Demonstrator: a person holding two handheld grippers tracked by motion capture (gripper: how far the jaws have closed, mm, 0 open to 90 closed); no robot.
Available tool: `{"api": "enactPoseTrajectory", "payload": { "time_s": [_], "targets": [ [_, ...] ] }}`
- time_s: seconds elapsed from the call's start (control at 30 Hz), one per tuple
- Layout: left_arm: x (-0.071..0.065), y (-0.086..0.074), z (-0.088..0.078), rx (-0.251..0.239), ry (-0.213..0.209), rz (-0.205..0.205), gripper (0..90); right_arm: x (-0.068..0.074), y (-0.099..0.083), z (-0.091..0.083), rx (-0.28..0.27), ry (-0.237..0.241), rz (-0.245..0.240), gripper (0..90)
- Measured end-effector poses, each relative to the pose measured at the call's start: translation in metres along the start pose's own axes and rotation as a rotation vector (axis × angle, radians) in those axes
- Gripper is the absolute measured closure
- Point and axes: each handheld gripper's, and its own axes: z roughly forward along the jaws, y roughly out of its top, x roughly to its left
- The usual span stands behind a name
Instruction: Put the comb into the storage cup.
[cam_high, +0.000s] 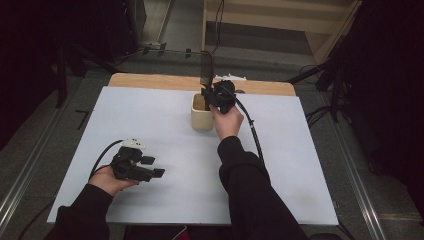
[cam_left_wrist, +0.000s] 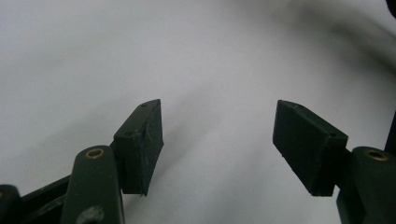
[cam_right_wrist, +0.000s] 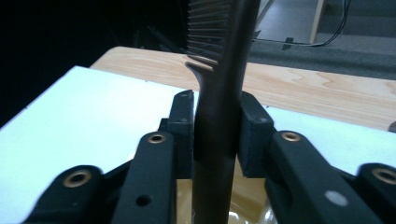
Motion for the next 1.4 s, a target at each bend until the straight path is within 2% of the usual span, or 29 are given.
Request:
{"api": "enactPoseTrajectory", "payload": {
  "time_s": [0.03, 0.1, 0.2, 0.47, 0.67, 0.87, 1.2, 1.27, 1.4],
  "targets": [
    [0.0, 0.0, 0.0, -0.001, -0.001, -0.001, 33.9, -0.001, 0.001, -0.001, -0.011, 0.0, -0.029, 43.9],
    [0.001, 0.0, 0.0, 0.0, 0.002, -0.005, 34.0, -0.003, 0.003, -0.005, -0.02, -0.022, -0.044, 33.0],
    [0.0, 0.0, 0.0, 0.0, 0.002, -0.004, 33.9, -0.01, 0.006, -0.012, -0.009, -0.001, -0.021, 31.8],
    [0.0, 0.0, 0.0, 0.002, 0.005, -0.004, 33.9, -0.014, 0.003, -0.022, 0.032, 0.022, -0.038, 28.3],
    [0.001, 0.0, 0.0, 0.006, 0.008, -0.005, 33.9, -0.015, 0.0, -0.035, 0.021, 0.05, -0.055, 28.7],
    [0.001, -0.001, 0.0, 0.006, 0.008, -0.006, 33.9, -0.017, -0.004, -0.045, 0.034, 0.079, -0.058, 28.2],
    [0.003, -0.001, 0.0, 0.008, 0.012, -0.011, 33.9, -0.022, -0.011, -0.056, 0.1, 0.145, -0.071, 27.1],
    [0.004, -0.001, 0.0, 0.007, 0.014, -0.011, 33.9, -0.022, -0.013, -0.058, 0.113, 0.14, -0.089, 27.1],
    [0.004, -0.001, 0.0, 0.01, 0.017, -0.014, 33.9, -0.023, -0.016, -0.063, 0.127, 0.157, -0.081, 27.1]
  ]
}}
